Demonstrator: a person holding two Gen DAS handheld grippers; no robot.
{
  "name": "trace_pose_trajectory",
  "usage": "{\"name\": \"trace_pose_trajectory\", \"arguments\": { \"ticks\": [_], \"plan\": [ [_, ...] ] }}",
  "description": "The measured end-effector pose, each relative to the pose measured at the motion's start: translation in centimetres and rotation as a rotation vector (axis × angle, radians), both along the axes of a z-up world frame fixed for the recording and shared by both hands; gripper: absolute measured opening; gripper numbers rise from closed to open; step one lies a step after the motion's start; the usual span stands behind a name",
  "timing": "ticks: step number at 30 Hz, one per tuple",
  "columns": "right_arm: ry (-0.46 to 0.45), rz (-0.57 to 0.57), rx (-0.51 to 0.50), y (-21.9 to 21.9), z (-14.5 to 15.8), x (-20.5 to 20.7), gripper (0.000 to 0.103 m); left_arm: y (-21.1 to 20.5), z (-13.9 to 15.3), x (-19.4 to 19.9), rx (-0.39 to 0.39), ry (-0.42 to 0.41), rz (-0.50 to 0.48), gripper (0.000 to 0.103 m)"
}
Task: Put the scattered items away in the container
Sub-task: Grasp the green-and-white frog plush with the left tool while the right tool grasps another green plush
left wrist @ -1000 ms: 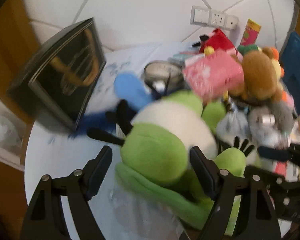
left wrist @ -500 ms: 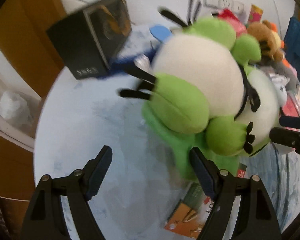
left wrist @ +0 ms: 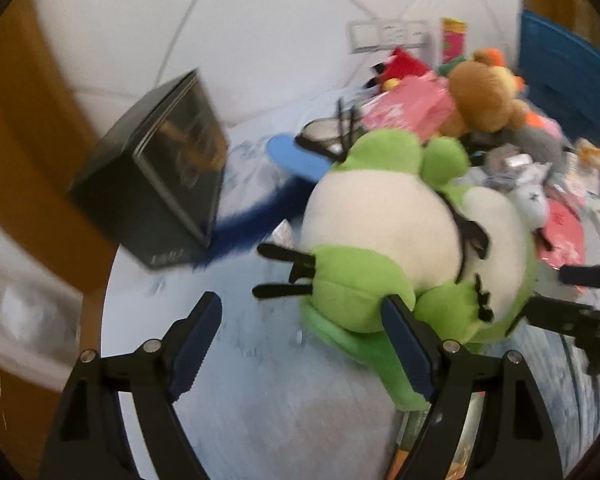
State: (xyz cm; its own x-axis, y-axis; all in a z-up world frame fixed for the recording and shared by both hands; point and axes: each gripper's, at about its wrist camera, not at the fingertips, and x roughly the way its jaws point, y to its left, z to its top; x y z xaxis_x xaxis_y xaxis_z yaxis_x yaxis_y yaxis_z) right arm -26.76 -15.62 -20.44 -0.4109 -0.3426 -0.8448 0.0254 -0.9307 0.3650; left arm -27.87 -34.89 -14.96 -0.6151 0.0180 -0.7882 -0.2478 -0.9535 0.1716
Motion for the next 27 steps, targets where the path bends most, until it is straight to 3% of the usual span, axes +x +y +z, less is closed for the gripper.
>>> {"name": "trace_pose_trajectory", "arguments": {
  "ticks": [4, 7, 9, 11, 16, 19, 21, 23, 27],
  "plan": [
    [-0.009, -0.139, -0.055, 0.5, 0.1, 0.1, 0.094, 0.3, 1.5, -2.1, 0.033, 0.010, -0.076, 0.082],
    [-0.008, -0.204, -0.066, 0.8, 0.5, -0.4, 0.094, 1.7, -0.3, -5.1, 0.010, -0.087, -0.101, 0.087],
    [-0.012, -0.218, -0.054, 0.3, 0.6, -0.8, 0.094, 1.7, -1.5, -5.0, 0.021, -0.097, -0.120, 0.089],
    [-0.018, -0.225, -0.045, -0.2, 0.2, -0.8, 0.096, 1.6, -2.5, -4.3, 0.028, -0.087, -0.141, 0.103],
    [-0.052, -0.223, -0.031, -1.7, -2.3, -1.1, 0.097, 0.4, -5.1, -2.6, 0.034, -0.118, -0.165, 0.103],
    [-0.044, -0.214, 0.007, -2.5, -3.3, -1.6, 0.097, 0.4, -6.3, -1.9, 0.014, -0.087, -0.171, 0.103],
    [-0.027, -0.209, 0.029, -3.0, -3.7, -1.6, 0.097, 0.2, -6.4, -2.1, 0.052, -0.076, -0.162, 0.103],
    [-0.008, -0.212, 0.041, -3.0, -3.7, -1.4, 0.096, -0.1, -6.2, -2.3, 0.094, -0.077, -0.161, 0.097],
    [0.005, -0.212, 0.055, -3.0, -3.8, -1.9, 0.094, 0.6, -6.6, -2.7, 0.093, -0.067, -0.194, 0.097]
  ]
}}
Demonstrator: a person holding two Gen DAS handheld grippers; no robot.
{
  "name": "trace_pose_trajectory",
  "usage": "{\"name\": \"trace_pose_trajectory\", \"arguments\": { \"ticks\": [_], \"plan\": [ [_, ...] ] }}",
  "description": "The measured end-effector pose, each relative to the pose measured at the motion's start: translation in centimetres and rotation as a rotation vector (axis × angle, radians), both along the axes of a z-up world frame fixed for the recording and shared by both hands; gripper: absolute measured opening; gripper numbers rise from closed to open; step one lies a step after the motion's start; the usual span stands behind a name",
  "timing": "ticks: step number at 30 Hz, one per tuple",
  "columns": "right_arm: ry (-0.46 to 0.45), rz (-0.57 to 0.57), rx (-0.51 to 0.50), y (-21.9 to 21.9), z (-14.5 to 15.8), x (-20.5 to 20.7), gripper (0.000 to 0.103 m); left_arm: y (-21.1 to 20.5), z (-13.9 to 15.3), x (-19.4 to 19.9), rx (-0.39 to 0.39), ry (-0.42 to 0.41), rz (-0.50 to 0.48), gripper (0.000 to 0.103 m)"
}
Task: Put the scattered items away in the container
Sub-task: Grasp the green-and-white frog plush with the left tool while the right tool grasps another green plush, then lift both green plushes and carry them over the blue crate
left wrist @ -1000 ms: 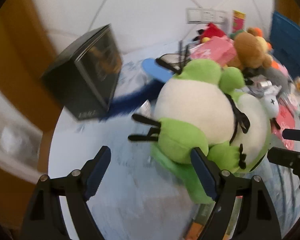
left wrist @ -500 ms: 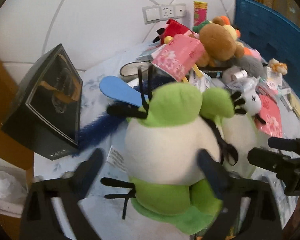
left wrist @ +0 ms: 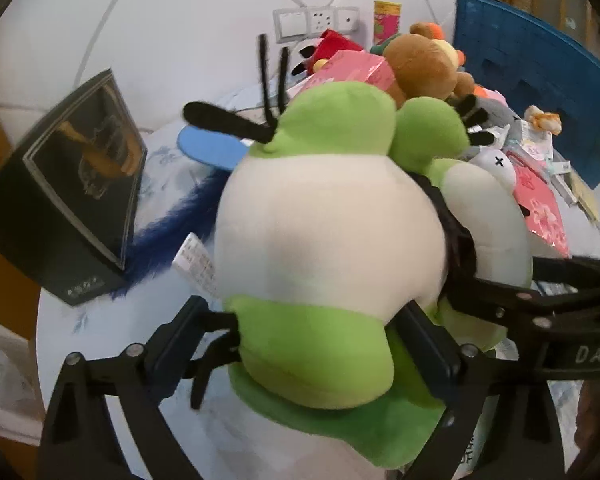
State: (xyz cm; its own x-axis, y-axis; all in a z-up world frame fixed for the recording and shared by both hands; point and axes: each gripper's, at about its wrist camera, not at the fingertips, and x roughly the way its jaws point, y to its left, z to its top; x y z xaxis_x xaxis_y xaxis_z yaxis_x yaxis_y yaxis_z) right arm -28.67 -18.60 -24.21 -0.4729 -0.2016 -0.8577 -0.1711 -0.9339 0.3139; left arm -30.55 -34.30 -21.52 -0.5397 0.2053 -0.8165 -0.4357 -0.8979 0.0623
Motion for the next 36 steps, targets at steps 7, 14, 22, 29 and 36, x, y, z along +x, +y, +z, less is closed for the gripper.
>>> {"name": "trace_pose_trajectory", "arguments": {
  "ticks": [7, 14, 22, 29, 36],
  "plan": [
    [0.000, 0.015, -0.061, -0.2, -1.2, -1.1, 0.080, 0.0, 0.2, 0.3, 0.034, 0.003, 0.002, 0.071],
    [0.068, 0.039, 0.001, -0.5, 2.8, 0.7, 0.072, -0.3, 3.5, 2.7, 0.091, 0.061, 0.000, 0.066],
    [0.174, 0.009, 0.029, 1.2, 8.6, 4.1, 0.072, 1.3, 8.9, 5.4, 0.145, 0.146, -0.042, 0.066],
    [0.272, -0.030, 0.080, 5.2, 14.2, 7.5, 0.072, 5.8, 14.0, 8.0, 0.191, 0.233, -0.085, 0.066],
    [0.348, -0.033, 0.104, 12.1, 18.2, 9.7, 0.072, 12.6, 17.4, 9.9, 0.218, 0.287, -0.075, 0.066]
  ]
}}
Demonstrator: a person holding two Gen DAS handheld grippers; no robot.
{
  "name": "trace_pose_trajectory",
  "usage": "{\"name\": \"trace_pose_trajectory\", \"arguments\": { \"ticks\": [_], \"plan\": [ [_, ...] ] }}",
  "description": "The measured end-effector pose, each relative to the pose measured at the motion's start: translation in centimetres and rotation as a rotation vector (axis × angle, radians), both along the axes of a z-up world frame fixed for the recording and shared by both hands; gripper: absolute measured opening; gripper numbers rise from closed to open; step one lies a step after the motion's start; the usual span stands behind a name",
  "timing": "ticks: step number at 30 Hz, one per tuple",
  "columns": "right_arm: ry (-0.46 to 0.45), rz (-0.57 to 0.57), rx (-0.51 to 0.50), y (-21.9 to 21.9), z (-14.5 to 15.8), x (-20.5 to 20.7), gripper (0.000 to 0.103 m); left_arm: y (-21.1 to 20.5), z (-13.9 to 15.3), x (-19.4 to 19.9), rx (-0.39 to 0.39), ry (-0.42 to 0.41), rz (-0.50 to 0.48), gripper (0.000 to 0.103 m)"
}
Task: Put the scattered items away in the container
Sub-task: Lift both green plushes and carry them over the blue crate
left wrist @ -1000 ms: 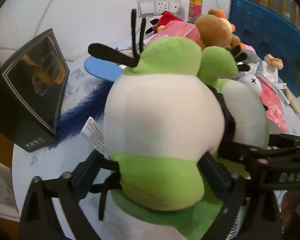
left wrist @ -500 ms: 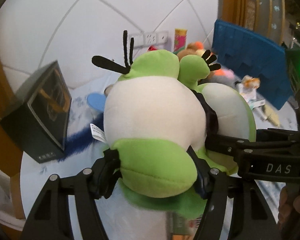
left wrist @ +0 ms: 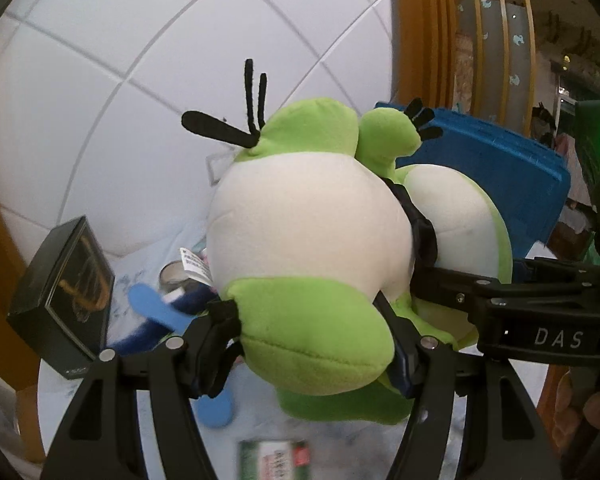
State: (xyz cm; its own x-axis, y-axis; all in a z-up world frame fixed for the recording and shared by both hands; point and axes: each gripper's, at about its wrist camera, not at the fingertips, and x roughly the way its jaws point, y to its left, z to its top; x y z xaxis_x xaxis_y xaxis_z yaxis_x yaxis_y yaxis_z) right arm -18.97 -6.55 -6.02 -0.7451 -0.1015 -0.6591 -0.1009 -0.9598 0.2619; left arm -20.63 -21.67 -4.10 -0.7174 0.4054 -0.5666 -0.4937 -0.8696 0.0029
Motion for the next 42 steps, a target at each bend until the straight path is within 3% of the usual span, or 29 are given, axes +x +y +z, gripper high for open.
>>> {"name": "trace_pose_trajectory", "arguments": {
  "ticks": [10, 15, 22, 31, 36, 42],
  "plan": [
    [-0.007, 0.083, 0.039, 12.0, 2.9, 0.6, 0.072, 11.6, 2.7, 0.9, 0.038, -0.029, 0.072, 0.066],
    [0.030, 0.100, 0.056, 16.5, 5.6, -0.2, 0.072, 16.1, 5.7, -0.1, 0.046, 0.001, 0.077, 0.066],
    [0.116, 0.064, 0.048, 23.4, 11.5, -1.6, 0.072, 22.6, 11.6, -2.6, 0.056, 0.065, 0.025, 0.066],
    [0.195, -0.007, 0.105, 35.9, 19.3, -2.4, 0.072, 37.2, 18.7, -5.4, 0.091, 0.089, -0.054, 0.067],
    [0.159, 0.006, 0.196, 44.2, 20.9, -3.7, 0.072, 46.8, 18.3, -6.7, 0.113, 0.026, -0.040, 0.067],
    [0.067, 0.020, 0.201, 53.9, 17.8, -4.6, 0.072, 56.5, 15.8, -6.9, 0.068, -0.070, -0.044, 0.067]
  ]
}}
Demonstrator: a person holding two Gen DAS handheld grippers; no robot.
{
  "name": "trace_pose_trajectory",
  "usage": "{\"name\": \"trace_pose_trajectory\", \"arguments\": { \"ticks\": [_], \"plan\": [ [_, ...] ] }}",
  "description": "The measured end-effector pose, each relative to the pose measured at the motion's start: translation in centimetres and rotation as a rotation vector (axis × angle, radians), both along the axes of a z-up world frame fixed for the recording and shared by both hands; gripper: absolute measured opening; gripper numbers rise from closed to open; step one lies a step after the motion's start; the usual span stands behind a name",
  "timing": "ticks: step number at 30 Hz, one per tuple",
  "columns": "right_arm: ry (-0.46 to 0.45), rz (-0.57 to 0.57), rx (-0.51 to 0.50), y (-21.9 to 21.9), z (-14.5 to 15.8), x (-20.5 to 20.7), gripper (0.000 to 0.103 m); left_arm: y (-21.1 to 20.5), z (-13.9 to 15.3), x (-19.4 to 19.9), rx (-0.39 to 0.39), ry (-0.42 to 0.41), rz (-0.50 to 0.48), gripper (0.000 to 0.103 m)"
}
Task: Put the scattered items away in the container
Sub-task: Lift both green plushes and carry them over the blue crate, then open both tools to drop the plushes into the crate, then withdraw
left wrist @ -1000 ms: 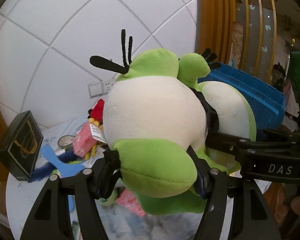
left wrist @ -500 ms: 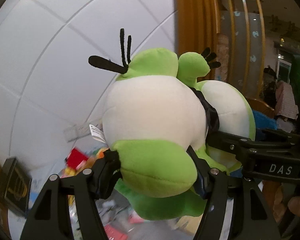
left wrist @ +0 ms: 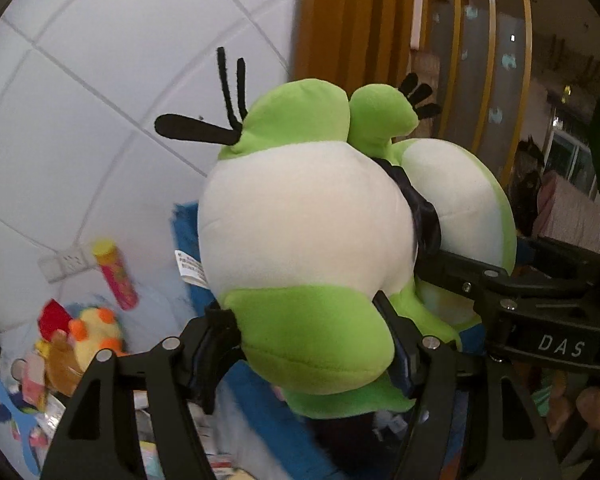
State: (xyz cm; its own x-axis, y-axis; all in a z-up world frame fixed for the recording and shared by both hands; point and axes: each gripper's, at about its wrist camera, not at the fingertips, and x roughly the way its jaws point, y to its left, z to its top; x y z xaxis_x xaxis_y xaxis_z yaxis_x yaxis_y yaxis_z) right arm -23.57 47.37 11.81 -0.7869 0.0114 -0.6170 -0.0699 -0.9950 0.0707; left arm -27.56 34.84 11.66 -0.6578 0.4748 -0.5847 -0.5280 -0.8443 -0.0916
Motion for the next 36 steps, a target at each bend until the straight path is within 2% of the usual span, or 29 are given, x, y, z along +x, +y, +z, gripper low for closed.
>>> {"name": "trace_pose_trajectory", "arguments": {
  "ticks": [5, 11, 17, 19, 22, 24, 26, 33, 35, 36],
  "plan": [
    [-0.095, 0.004, -0.068, 5.8, -5.2, 0.6, 0.072, 5.4, -4.1, -0.3, -0.088, -0.085, -0.009, 0.067],
    [-0.160, 0.010, -0.158, 9.0, -10.4, 0.7, 0.072, 8.2, -8.8, -0.5, -0.151, -0.164, 0.008, 0.067],
    [-0.162, 0.020, -0.217, 10.9, -13.9, 0.2, 0.075, 9.0, -10.2, -0.6, -0.261, -0.178, 0.050, 0.067],
    [-0.163, 0.022, -0.222, 10.9, -14.1, 0.2, 0.075, 9.1, -10.3, -0.8, -0.261, -0.203, 0.066, 0.070],
    [-0.144, 0.020, -0.204, 10.8, -13.9, 0.6, 0.083, 8.8, -10.0, -0.9, -0.270, -0.185, 0.095, 0.081],
    [-0.123, 0.027, -0.202, 10.0, -13.7, 1.3, 0.084, 9.0, -9.8, -0.4, -0.267, -0.176, 0.078, 0.087],
    [-0.122, 0.021, -0.206, 10.1, -13.7, 1.2, 0.086, 9.2, -9.9, 0.0, -0.286, -0.152, 0.082, 0.098],
    [-0.120, 0.004, -0.229, 10.6, -13.3, 1.0, 0.087, 8.0, -9.3, -0.6, -0.245, -0.122, 0.122, 0.100],
    [-0.109, -0.014, -0.238, 11.1, -13.1, 0.9, 0.103, 7.4, -8.7, -0.2, -0.221, -0.095, 0.125, 0.100],
    [-0.103, -0.024, -0.242, 11.4, -13.0, 0.8, 0.103, 6.9, -8.2, 0.2, -0.208, -0.075, 0.130, 0.100]
  ]
}}
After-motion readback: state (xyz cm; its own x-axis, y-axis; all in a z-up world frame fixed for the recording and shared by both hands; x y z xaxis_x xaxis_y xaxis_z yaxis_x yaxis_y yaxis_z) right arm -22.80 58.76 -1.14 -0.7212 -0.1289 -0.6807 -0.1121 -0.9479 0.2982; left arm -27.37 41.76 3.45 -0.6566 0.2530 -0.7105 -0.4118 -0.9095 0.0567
